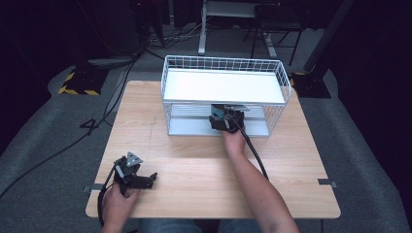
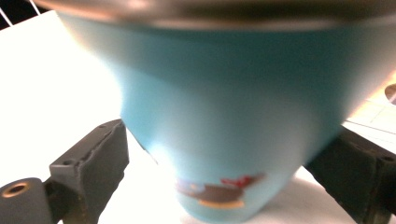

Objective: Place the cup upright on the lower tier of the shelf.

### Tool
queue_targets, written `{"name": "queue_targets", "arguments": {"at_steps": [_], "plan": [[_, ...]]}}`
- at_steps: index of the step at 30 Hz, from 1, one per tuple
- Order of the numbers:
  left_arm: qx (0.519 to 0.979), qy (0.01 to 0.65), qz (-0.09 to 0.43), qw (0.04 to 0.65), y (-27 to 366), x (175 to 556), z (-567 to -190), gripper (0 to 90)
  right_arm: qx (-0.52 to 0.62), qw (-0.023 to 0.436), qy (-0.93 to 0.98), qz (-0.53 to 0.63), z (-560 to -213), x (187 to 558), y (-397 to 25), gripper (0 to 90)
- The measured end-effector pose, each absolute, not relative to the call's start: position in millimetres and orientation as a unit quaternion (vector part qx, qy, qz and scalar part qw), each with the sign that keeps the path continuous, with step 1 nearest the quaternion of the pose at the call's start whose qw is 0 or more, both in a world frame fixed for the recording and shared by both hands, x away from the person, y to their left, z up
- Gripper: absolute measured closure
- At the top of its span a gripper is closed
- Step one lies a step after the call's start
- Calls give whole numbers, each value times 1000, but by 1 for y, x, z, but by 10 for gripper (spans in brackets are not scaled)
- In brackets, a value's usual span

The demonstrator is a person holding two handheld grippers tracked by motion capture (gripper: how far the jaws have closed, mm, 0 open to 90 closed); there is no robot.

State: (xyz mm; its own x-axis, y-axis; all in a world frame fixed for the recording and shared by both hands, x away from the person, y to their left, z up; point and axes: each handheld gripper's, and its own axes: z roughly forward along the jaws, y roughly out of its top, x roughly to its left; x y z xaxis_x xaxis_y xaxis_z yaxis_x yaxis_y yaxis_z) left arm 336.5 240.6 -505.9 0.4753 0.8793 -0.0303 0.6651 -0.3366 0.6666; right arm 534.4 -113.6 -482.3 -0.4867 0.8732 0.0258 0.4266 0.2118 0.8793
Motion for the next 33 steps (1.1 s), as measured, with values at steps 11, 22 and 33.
{"name": "queue_targets", "arguments": {"at_steps": [11,22,33], "plan": [[799,483,171,314,241,336,-506,7,429,246,745,448,-471,509,-131,83],[800,483,172,313,241,336,-506,7,400,237,759,455,-450,481,-150,89],[800,483,172,313,241,336,-506,6,377,220,773,461,-435,451,-178,92]]}}
